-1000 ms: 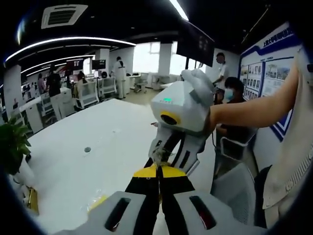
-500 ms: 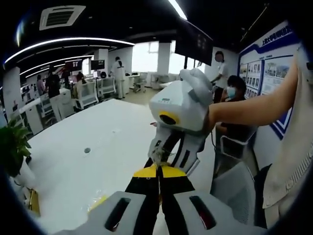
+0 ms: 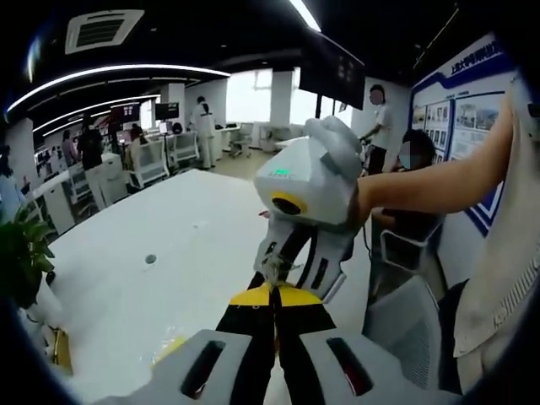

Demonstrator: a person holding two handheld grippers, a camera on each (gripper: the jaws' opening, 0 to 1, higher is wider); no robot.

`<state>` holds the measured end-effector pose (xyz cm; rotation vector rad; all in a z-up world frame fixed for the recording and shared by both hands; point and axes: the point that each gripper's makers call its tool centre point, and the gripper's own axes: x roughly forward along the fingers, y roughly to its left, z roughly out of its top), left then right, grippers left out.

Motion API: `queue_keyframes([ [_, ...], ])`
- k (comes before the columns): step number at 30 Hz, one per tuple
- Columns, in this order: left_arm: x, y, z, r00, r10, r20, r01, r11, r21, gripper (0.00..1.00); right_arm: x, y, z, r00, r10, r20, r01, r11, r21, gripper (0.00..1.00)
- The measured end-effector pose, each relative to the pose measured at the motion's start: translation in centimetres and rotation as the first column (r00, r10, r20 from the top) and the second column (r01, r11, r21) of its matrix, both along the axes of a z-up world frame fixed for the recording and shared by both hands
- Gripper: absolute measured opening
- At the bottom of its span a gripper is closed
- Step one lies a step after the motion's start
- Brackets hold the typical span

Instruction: Compare the silicone blocks by pressing each to a similar depth, holding the contact briefly, and releasing to observe deformation and rebound differences across the visible hardness samples.

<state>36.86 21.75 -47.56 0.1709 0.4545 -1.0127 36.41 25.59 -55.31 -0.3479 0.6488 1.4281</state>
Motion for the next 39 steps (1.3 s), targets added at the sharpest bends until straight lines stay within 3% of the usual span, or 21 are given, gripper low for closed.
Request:
queue_keyframes([
  [30,-0.8,0.1,0.7,1.0,0.029,-0.007,-0.029,0.999,-0.016,0.0,-1.0,0.3,0.9,0.999,0.047,0.001,-0.047,0.998,0.051,0.24],
  [39,-0.7,0.5,0.5,0.998,0.046,-0.049,-0.049,0.998,-0.045,0.0,-1.1,0.4,0.9,0.998,0.062,0.033,-0.064,0.995,0.074,0.26],
])
